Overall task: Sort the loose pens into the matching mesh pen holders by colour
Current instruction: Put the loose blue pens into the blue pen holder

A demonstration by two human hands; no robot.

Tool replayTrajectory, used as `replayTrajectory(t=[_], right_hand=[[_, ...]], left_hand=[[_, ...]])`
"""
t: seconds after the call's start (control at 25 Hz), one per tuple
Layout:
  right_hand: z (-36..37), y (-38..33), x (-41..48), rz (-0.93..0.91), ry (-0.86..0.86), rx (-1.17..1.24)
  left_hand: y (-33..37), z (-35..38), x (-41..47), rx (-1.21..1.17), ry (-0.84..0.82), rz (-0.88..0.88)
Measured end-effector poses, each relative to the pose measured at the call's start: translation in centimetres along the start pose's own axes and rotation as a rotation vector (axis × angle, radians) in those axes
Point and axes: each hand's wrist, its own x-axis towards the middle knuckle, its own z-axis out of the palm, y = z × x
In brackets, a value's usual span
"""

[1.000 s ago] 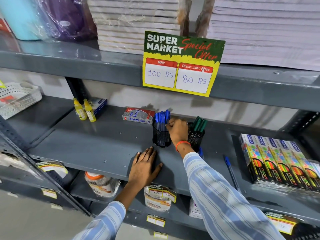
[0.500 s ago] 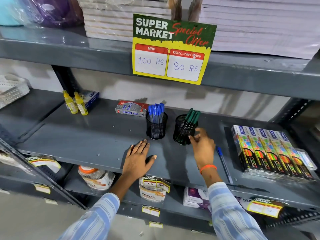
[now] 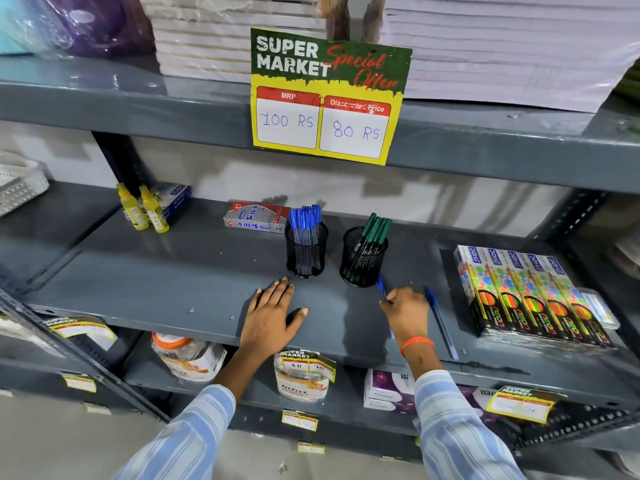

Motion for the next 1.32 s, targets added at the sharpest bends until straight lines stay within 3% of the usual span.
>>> replayTrajectory(t=[0.2, 0.44, 0.68, 0.84, 1.12, 1.32], right_hand=[[-0.7, -2.0, -1.4, 0.046, -0.025, 0.097], [-1.6, -8.0, -2.5, -0.157, 0.063, 0.32], [-2.4, -13.9, 1.9, -0.316, 0.193, 0.483], [-1.2, -15.5, 4.3, -0.377, 0.204, 0.44], [2.2, -14.7, 5.7, -0.284, 0.096, 0.275], [2.5, -13.6, 5.0, -0.273, 0.167, 0.354]], left_hand=[[-0.1, 0.0, 0.1, 0.018, -0.004, -0.001], [0.0, -0.2, 0.1, 0.024, -0.001, -0.003], [0.1, -0.4, -0.1, 0.034, 0.038, 0.014], [0.1, -0.4, -0.2, 0.033, 0.038, 0.006], [0.1, -0.3, -0.1, 0.032, 0.031, -0.007], [0.2, -0.2, -0.1, 0.059, 0.013, -0.002]])
